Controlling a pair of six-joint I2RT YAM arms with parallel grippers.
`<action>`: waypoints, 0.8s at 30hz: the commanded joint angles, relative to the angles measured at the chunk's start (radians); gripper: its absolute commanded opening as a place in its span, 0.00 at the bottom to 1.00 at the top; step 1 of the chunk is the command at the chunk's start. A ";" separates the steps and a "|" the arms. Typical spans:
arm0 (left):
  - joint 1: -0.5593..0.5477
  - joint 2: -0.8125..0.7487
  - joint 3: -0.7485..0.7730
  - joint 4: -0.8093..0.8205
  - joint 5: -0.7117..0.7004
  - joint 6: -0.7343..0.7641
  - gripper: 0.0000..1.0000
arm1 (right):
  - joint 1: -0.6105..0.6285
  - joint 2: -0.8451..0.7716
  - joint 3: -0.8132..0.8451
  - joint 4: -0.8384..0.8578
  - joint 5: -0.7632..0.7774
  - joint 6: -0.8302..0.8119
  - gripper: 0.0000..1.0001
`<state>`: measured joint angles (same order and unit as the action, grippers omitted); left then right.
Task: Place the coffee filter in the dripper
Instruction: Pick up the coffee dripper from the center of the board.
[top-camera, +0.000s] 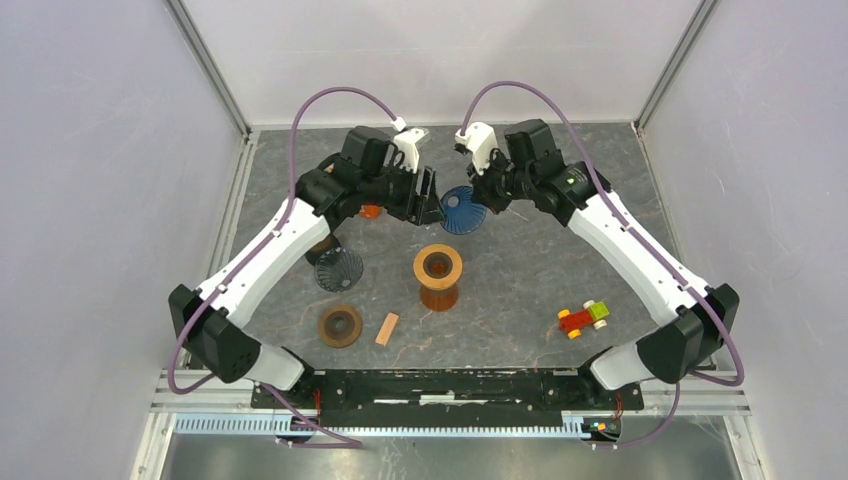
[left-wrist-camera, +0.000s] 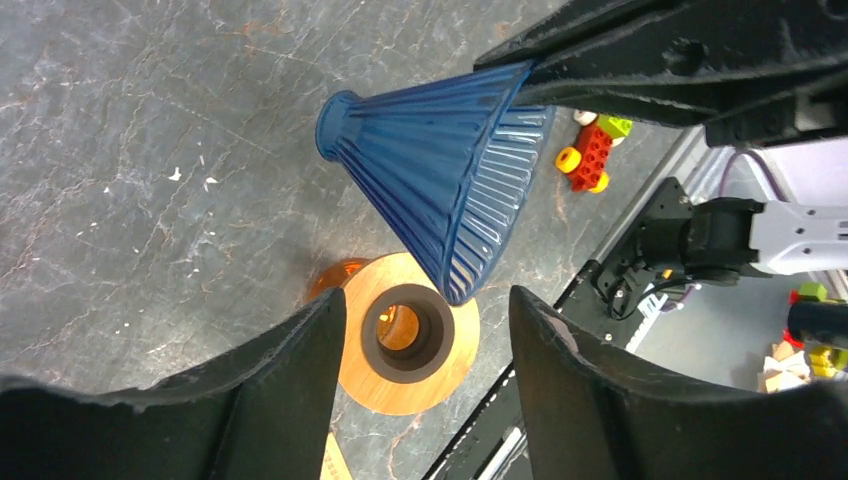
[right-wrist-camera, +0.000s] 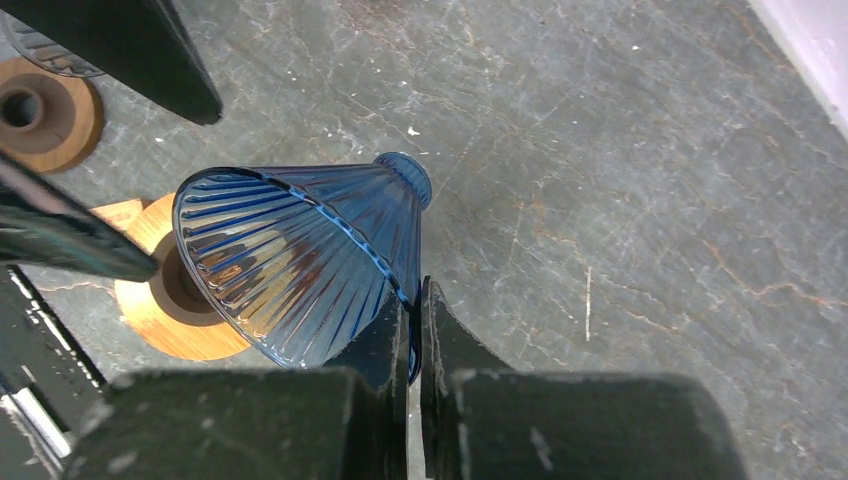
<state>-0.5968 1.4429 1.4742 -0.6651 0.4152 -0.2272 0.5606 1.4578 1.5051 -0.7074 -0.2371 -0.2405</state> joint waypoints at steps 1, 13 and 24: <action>-0.022 0.017 0.076 -0.007 -0.065 -0.058 0.64 | -0.003 0.013 0.063 0.021 -0.068 0.055 0.00; -0.028 -0.042 0.020 0.033 -0.014 0.110 0.73 | -0.005 0.028 0.105 -0.071 -0.128 0.047 0.00; -0.023 -0.098 0.017 -0.098 0.221 0.378 0.73 | -0.004 0.110 0.176 -0.273 -0.261 -0.064 0.00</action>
<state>-0.6209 1.3907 1.4956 -0.7120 0.5011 -0.0303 0.5598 1.5513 1.6314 -0.9154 -0.4313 -0.2584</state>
